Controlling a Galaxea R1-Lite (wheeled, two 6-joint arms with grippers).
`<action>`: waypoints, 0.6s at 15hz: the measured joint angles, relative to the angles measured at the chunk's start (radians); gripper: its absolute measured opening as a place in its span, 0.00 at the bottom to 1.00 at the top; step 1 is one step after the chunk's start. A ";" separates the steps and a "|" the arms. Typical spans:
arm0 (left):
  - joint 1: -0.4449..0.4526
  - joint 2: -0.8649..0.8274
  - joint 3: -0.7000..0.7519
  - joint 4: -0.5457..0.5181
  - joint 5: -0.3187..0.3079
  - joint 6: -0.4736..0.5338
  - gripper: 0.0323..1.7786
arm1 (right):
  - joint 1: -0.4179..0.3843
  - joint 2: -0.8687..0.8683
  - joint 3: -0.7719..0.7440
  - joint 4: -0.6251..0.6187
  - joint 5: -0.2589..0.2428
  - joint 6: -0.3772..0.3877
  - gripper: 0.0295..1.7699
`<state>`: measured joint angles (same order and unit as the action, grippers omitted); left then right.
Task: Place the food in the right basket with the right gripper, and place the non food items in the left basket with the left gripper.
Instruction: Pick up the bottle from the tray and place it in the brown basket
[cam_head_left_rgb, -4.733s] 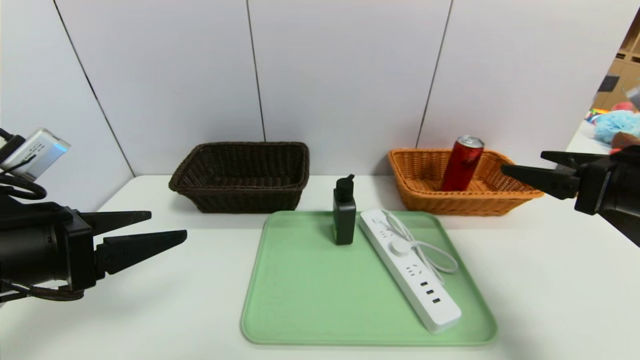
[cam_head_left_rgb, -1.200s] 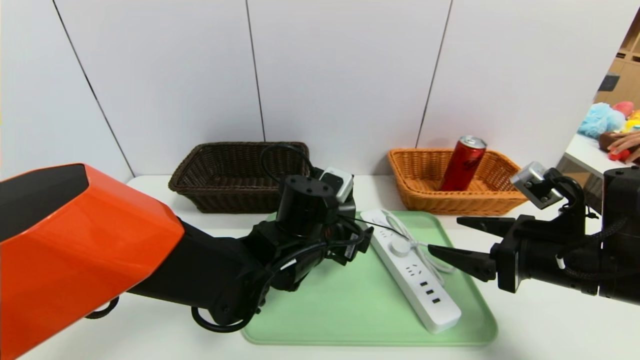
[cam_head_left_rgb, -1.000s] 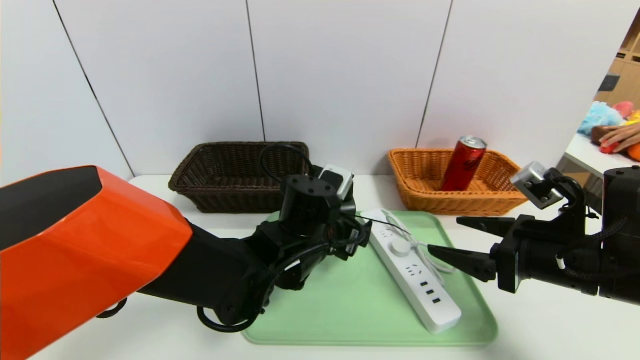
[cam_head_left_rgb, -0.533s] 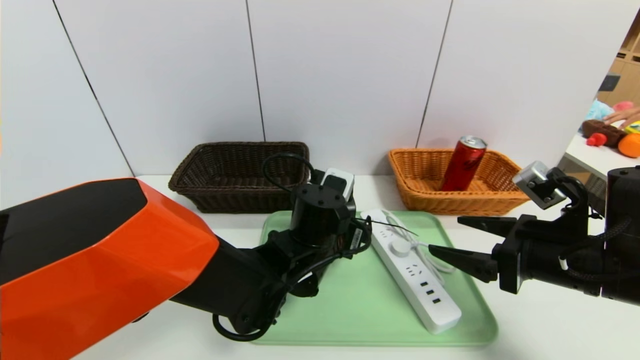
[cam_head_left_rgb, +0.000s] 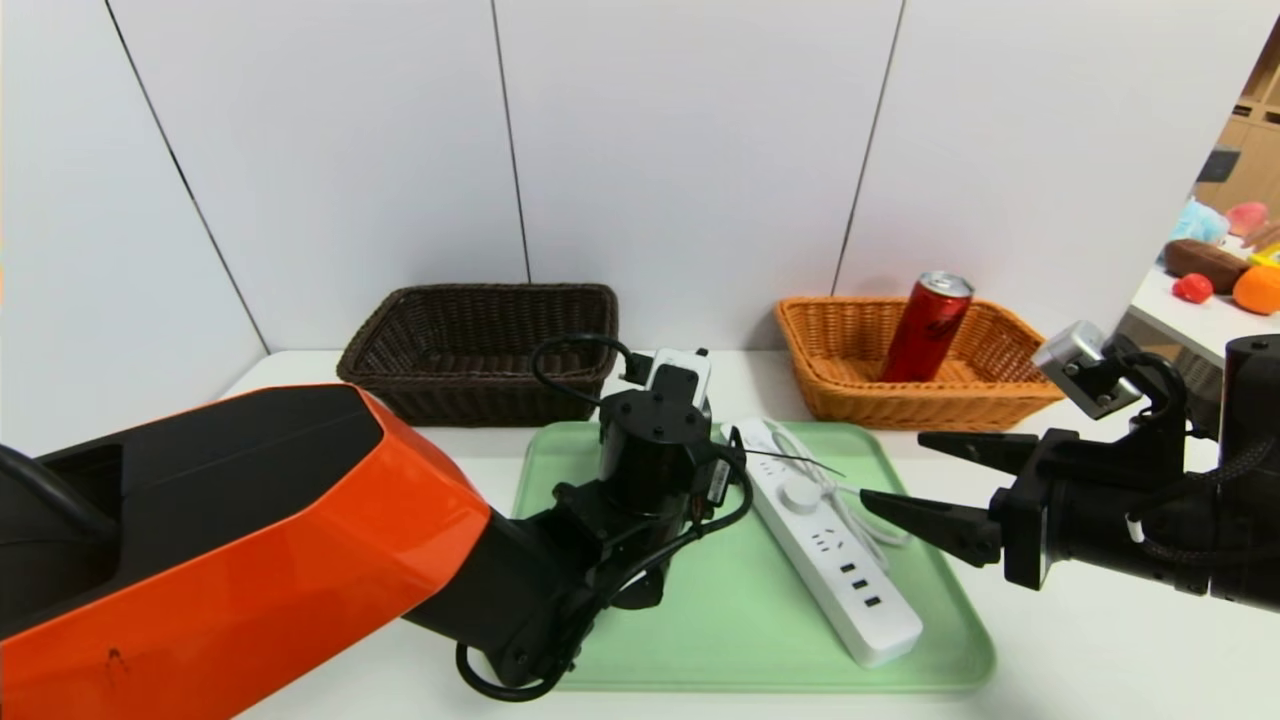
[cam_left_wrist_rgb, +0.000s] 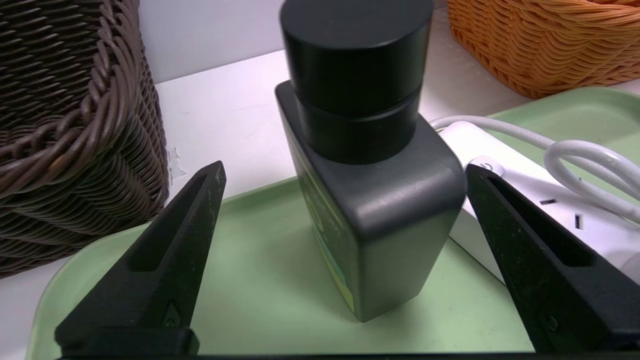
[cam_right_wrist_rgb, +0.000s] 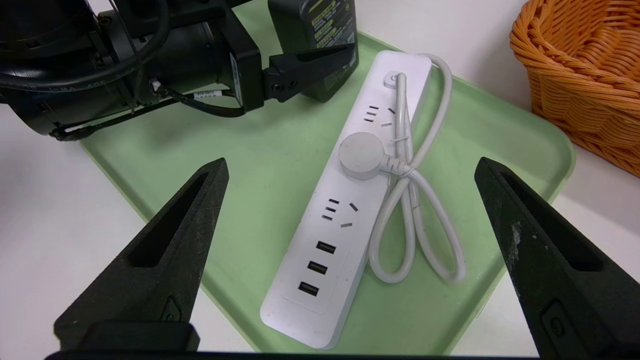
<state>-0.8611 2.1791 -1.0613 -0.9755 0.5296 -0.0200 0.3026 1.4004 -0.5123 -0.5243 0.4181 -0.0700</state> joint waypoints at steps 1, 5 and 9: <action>0.000 0.004 -0.004 0.000 0.007 0.000 0.95 | 0.000 -0.001 0.000 0.000 0.000 0.000 0.96; 0.001 0.019 -0.019 -0.002 0.016 -0.001 0.64 | 0.002 -0.003 0.000 0.000 0.001 0.000 0.96; 0.002 0.024 -0.020 -0.002 0.017 -0.001 0.38 | 0.002 -0.003 0.003 -0.002 0.001 0.000 0.96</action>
<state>-0.8587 2.2032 -1.0815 -0.9779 0.5470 -0.0215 0.3049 1.3979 -0.5098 -0.5262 0.4194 -0.0700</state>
